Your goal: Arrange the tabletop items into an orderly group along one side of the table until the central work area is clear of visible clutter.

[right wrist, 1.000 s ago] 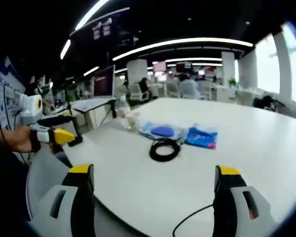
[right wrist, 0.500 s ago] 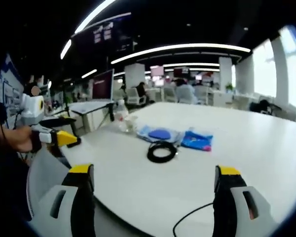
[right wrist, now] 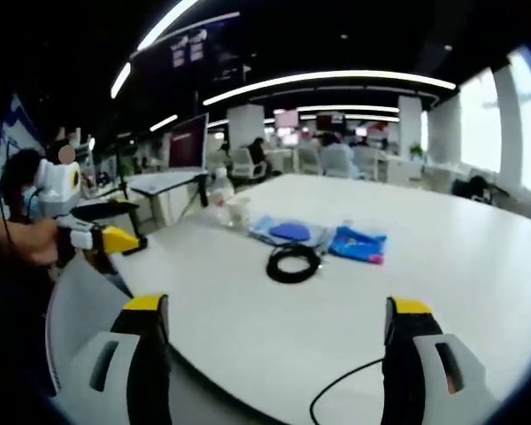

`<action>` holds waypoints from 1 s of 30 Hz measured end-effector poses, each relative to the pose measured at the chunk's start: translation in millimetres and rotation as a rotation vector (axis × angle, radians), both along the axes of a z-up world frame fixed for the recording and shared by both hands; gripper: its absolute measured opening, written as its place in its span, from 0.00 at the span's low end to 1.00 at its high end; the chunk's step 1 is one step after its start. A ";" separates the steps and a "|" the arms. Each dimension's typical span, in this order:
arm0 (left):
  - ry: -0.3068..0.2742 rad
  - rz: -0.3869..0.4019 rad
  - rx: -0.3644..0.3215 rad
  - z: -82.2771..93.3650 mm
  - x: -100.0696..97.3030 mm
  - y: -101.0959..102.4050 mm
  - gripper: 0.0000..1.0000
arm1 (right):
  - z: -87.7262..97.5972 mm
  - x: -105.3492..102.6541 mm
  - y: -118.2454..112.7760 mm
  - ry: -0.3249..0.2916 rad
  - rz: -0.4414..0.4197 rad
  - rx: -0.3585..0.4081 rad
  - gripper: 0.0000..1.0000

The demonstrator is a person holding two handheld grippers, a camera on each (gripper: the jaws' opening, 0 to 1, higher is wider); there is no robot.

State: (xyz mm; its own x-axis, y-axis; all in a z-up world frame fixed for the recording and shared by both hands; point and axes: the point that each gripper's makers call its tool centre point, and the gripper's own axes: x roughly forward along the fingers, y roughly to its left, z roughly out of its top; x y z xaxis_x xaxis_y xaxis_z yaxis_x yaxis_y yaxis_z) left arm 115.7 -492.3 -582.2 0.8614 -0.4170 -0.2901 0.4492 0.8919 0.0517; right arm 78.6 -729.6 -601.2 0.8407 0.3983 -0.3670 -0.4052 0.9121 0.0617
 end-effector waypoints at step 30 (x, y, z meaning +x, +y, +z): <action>0.053 -0.014 0.002 -8.8 -3.1 2.6 0.90 | -2.0 -0.6 -9.8 0.012 -0.067 -0.003 1.00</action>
